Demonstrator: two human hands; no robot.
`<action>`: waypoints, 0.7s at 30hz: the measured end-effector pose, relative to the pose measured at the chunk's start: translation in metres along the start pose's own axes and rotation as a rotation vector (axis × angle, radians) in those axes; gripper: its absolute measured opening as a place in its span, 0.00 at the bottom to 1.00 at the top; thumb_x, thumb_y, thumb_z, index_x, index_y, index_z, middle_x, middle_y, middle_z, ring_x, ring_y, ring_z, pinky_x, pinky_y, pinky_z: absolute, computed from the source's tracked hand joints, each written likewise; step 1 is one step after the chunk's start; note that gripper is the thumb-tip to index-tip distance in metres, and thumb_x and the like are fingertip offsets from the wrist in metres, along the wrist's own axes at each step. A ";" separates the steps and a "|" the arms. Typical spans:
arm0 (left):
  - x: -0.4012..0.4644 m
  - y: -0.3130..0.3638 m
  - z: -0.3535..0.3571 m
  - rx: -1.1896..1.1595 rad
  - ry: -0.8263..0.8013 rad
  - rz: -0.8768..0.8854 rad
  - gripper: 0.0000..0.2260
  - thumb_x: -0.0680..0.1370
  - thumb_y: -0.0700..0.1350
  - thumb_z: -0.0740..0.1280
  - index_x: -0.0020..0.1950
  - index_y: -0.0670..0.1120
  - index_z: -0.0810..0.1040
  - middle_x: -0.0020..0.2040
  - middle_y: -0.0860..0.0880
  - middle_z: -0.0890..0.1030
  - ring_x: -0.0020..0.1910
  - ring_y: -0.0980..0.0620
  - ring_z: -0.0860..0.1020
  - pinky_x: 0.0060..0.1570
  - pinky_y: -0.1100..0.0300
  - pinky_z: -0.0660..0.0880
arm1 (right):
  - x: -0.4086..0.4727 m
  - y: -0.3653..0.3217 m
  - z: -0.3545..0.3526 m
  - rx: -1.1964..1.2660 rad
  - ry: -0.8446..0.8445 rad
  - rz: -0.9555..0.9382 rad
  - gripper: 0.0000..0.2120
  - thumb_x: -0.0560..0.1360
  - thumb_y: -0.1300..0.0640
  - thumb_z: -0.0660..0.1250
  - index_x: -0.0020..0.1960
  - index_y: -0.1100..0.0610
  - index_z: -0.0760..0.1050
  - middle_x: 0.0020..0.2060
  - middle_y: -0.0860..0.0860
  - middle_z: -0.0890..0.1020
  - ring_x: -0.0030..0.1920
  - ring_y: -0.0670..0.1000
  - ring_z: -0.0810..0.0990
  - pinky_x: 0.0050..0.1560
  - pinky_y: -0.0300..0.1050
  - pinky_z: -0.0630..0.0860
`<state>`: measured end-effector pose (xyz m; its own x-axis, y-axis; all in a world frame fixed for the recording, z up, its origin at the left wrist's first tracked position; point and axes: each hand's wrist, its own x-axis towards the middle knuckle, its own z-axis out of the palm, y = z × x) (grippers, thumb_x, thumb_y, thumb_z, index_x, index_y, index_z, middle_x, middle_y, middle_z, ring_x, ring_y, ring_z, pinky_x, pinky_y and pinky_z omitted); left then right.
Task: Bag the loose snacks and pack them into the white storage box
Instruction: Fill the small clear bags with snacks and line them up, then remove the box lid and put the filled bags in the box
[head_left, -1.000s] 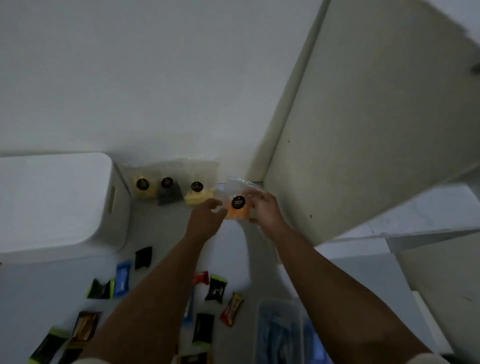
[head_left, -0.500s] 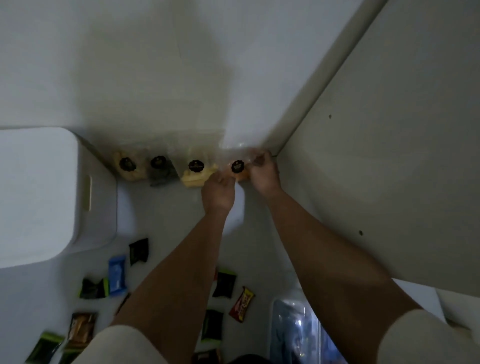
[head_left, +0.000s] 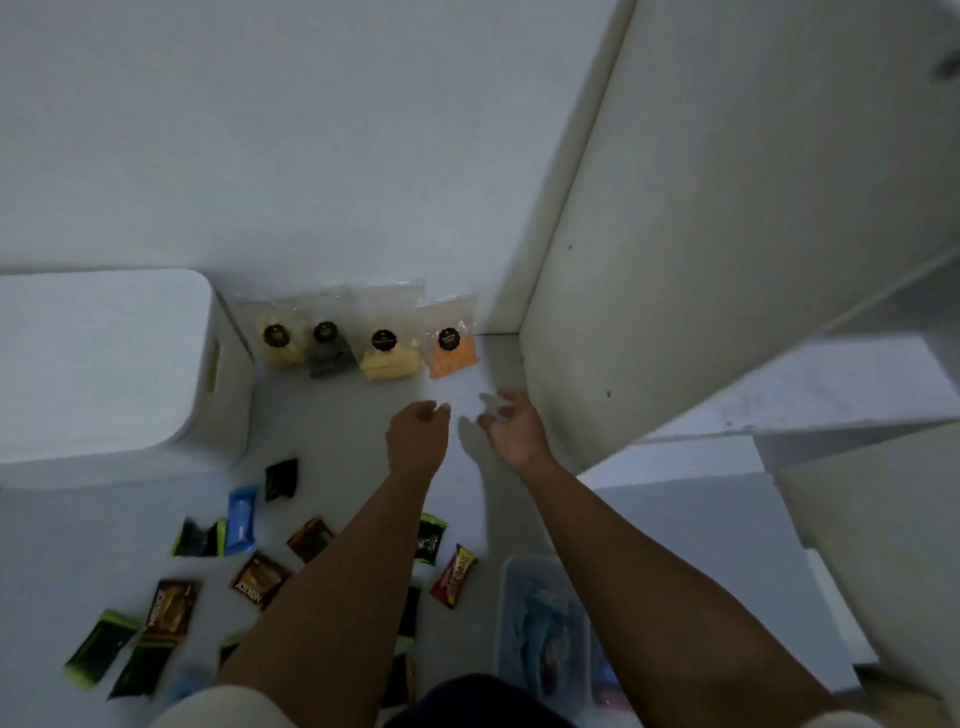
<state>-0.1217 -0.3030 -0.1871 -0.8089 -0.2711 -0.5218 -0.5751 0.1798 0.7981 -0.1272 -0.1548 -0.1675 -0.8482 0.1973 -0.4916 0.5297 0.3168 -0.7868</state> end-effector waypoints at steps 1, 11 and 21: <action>-0.013 -0.003 -0.005 0.014 0.003 0.016 0.30 0.68 0.63 0.66 0.63 0.47 0.82 0.54 0.45 0.85 0.55 0.45 0.83 0.58 0.43 0.80 | -0.012 0.004 -0.004 0.005 -0.011 -0.017 0.23 0.76 0.60 0.72 0.69 0.56 0.70 0.57 0.50 0.76 0.56 0.50 0.75 0.57 0.42 0.73; -0.155 -0.033 -0.052 0.154 0.043 0.119 0.14 0.75 0.54 0.69 0.42 0.44 0.83 0.42 0.42 0.85 0.43 0.44 0.83 0.51 0.43 0.82 | -0.121 0.040 -0.031 -0.023 -0.106 -0.098 0.23 0.75 0.54 0.73 0.68 0.54 0.72 0.54 0.58 0.80 0.55 0.57 0.81 0.55 0.46 0.76; -0.209 -0.052 -0.148 0.175 0.172 0.134 0.10 0.79 0.49 0.68 0.53 0.44 0.84 0.51 0.47 0.84 0.53 0.46 0.81 0.60 0.49 0.77 | -0.182 0.004 0.009 -0.095 -0.208 -0.223 0.21 0.75 0.55 0.72 0.67 0.54 0.73 0.55 0.55 0.78 0.55 0.54 0.78 0.53 0.43 0.73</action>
<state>0.0949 -0.3954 -0.0750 -0.8552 -0.3873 -0.3444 -0.4888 0.3817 0.7845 0.0298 -0.1981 -0.0847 -0.9199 -0.0776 -0.3844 0.3199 0.4184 -0.8500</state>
